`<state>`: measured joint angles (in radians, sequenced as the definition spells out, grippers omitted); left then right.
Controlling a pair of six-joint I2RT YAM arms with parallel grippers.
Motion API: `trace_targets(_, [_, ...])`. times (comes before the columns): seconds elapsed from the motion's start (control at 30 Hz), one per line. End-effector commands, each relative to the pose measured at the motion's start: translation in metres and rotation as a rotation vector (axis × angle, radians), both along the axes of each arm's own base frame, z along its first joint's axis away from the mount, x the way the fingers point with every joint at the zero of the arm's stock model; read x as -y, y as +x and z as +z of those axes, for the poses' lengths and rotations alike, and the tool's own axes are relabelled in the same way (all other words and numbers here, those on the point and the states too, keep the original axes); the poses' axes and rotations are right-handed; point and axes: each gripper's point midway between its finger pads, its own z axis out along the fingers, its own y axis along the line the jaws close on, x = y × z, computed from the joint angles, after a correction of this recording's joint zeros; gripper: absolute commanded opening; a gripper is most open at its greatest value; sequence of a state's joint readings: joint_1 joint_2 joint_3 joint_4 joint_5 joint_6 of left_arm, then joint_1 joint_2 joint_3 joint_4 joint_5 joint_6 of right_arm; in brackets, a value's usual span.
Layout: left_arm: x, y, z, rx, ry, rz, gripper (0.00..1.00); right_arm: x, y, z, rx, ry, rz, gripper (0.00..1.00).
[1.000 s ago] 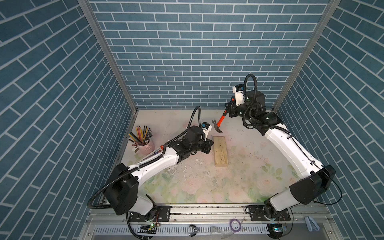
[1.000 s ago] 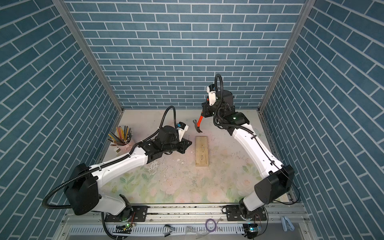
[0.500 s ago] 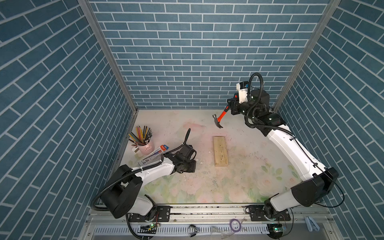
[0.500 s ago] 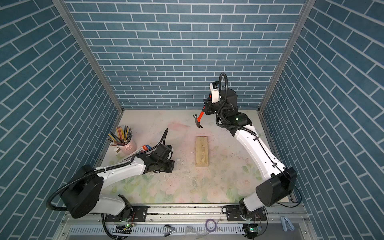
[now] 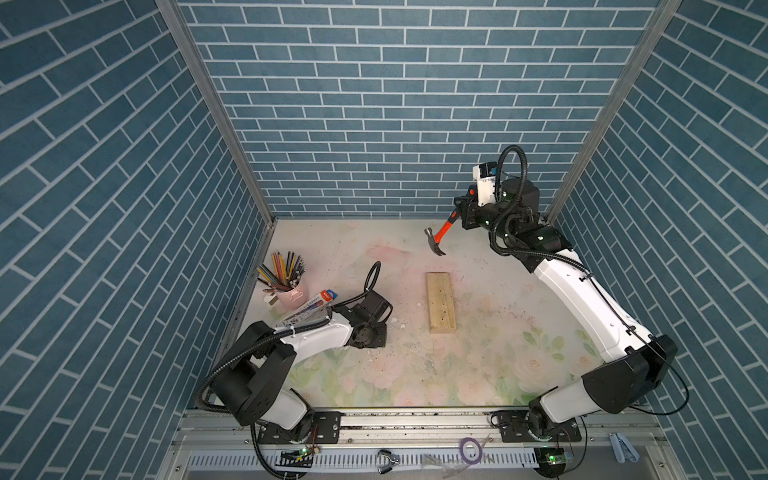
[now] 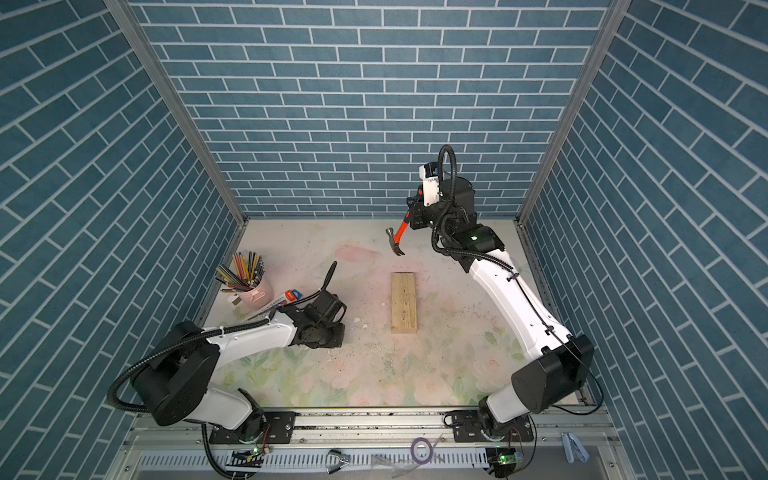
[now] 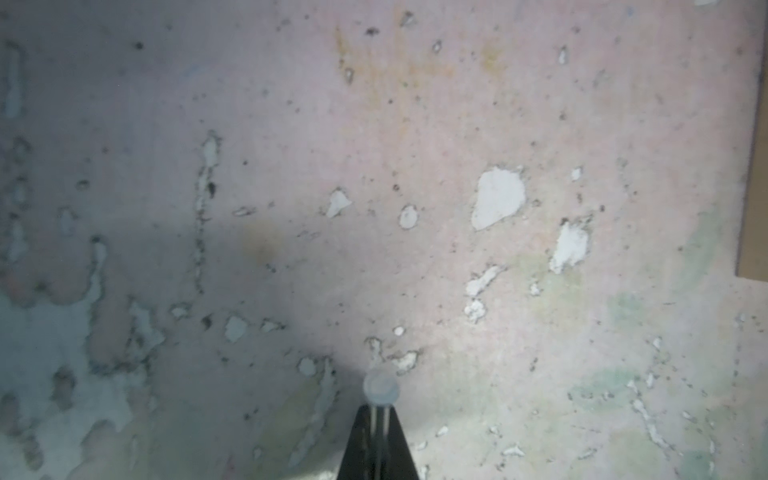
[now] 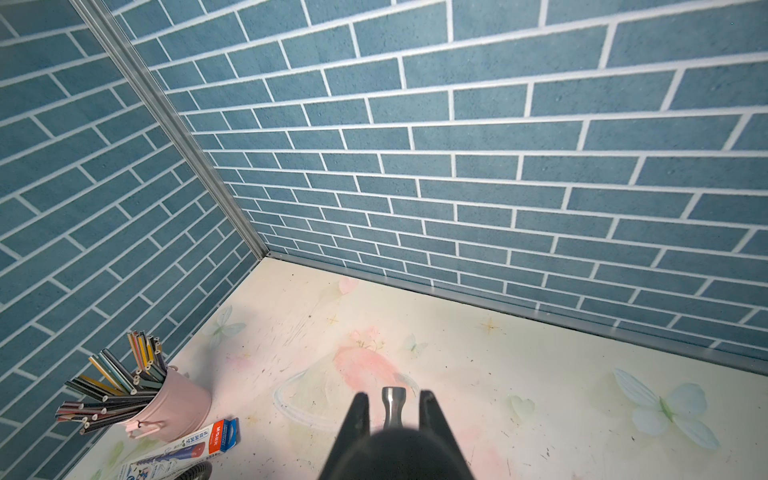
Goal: Use a claw hammer to pull out a nail
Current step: Place the nail at the center of the board.
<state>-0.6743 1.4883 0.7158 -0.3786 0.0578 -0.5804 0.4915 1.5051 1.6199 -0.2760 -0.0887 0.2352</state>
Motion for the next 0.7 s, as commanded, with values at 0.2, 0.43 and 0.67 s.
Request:
trace_targets(0.2, [-0.045,-0.02,-0.011,-0.084,0.139,0.09,0.0,0.002,-0.006,0.056,0.152,0.082,0.012,0.0])
trace_targets(0.43, [-0.048,-0.022,-0.016,-0.098,0.159,0.097,0.0,0.002,-0.006,0.057,0.155,0.083,0.013,0.0])
trace_targets(0.67, [-0.051,-0.024,-0.019,-0.111,0.17,0.113,0.0,0.003,-0.005,0.058,0.156,0.082,0.01,0.0])
